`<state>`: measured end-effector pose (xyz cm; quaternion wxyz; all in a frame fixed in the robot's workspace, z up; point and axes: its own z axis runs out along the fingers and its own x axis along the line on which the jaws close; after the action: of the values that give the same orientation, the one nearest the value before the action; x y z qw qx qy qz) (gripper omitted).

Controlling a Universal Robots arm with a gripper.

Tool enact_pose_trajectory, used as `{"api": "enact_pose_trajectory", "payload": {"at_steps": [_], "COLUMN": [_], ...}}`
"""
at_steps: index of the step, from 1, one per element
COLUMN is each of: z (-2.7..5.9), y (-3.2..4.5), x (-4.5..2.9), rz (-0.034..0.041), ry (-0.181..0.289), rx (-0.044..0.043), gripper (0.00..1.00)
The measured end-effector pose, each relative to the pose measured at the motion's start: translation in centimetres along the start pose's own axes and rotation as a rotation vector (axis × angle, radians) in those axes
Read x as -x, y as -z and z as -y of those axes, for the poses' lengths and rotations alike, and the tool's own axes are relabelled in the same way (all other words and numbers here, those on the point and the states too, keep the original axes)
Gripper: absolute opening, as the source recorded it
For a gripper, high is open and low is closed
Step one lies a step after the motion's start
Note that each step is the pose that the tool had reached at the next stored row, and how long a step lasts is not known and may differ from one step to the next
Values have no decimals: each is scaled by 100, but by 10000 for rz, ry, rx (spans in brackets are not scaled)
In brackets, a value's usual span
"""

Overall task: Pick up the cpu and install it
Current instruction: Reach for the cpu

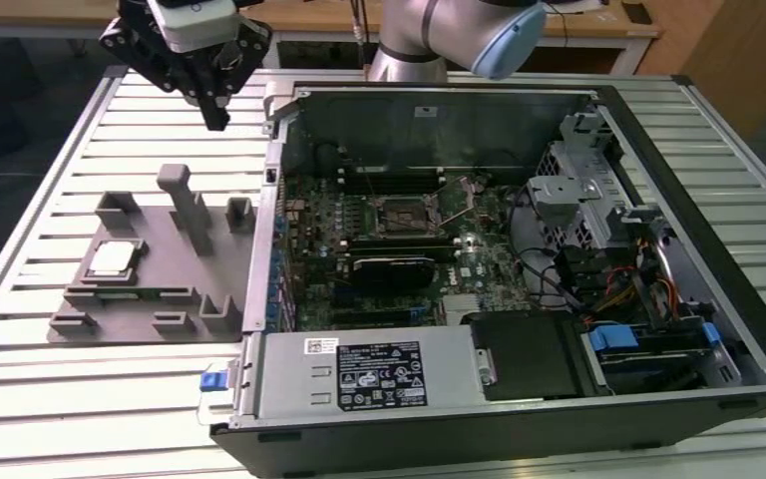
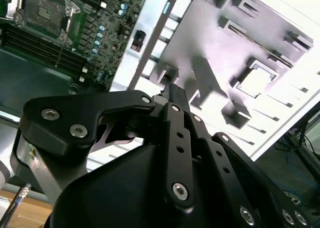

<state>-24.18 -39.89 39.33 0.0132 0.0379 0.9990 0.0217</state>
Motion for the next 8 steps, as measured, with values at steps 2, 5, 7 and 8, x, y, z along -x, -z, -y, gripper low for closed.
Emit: {"api": "enact_pose_trajectory", "payload": {"at_steps": [2,5,7,8], "z": [3,8,11,13], "y": [1,3,4,5], "x": [-41,-105,-148,-169], "rz": [1,1,0,0], "ry": [0,0,1,1], "rx": [1,1,0,0], "gripper": [11,11,11,11]}}
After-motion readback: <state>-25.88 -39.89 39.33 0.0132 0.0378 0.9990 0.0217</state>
